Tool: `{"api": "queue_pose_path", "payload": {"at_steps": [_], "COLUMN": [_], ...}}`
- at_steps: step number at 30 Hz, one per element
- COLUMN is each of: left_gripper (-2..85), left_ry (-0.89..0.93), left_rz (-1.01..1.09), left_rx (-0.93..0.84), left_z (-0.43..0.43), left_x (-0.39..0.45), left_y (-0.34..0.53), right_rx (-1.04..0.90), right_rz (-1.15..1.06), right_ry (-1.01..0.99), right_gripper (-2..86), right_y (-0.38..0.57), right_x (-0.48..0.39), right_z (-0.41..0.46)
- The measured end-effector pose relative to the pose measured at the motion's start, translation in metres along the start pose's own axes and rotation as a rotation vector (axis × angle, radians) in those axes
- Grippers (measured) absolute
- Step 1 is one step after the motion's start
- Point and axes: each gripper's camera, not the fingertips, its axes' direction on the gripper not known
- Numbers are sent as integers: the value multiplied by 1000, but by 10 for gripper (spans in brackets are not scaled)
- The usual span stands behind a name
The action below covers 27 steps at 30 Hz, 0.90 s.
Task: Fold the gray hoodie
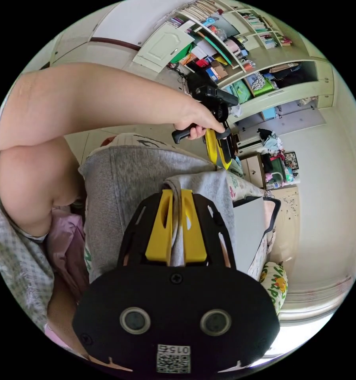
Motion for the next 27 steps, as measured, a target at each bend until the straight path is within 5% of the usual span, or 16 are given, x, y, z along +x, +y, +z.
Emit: {"api": "queue_pose_path", "payload": {"at_steps": [12, 16, 22, 27], "left_gripper": [14, 14, 42, 59], "left_ry": [-14, -231, -219, -207], "left_rz": [37, 59, 86, 358], "left_rx": [59, -30, -12, 263], "left_z": [24, 45, 33, -33], "left_x": [-24, -23, -20, 51], "left_y": [3, 13, 44, 117], "right_rx": [96, 79, 64, 262], "right_rz": [-14, -1, -53, 147], "right_ry": [-63, -116, -96, -409], "right_gripper": [-9, -8, -4, -9], "right_y": [-3, -1, 21, 109], "right_x": [-19, -26, -42, 0], "right_z": [-17, 2, -28, -80]}}
